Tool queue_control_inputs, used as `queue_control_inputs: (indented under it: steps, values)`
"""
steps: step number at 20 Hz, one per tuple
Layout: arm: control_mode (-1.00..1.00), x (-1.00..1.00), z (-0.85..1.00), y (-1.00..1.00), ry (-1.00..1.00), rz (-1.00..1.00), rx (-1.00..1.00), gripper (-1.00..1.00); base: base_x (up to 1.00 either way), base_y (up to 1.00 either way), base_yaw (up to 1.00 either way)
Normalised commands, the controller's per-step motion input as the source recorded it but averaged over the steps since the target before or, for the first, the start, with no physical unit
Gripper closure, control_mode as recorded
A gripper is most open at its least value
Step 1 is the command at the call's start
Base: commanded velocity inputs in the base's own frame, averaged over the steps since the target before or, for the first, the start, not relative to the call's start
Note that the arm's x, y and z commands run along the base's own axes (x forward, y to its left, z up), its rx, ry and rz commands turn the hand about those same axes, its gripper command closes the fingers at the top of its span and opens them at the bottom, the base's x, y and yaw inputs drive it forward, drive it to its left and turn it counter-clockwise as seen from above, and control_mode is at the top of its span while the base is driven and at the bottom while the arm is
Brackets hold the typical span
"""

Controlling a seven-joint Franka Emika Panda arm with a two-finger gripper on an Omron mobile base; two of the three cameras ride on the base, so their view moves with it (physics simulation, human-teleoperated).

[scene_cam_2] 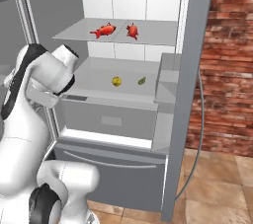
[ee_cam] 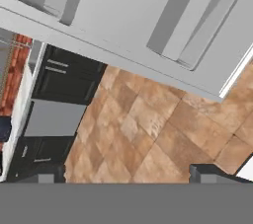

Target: Gather the lemon wedge and lemon from the fridge and place them on a tray on the dining counter. Then gather the fishs from the fridge and place them on the other tray.

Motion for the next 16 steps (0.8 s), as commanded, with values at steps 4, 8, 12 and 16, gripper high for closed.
queue_control_inputs:
  steps: [4, 8, 12, 16]
  values:
    - [-1.00, -0.82, 0.15, -0.51, -0.07, -0.23, -0.10, -1.00, 0.00, 0.00, 0.00]
    - [-1.00, -0.78, 0.11, -0.51, -0.05, -0.20, -0.11, -1.00, 0.00, 0.00, 0.00]
    - [-1.00, -0.66, 0.11, -0.48, -0.04, -0.16, -0.14, -1.00, 0.00, 0.00, 0.00]
    - [-1.00, -0.37, 0.22, -0.43, 0.00, -0.17, -0.18, -1.00, 0.00, 0.00, 0.00]
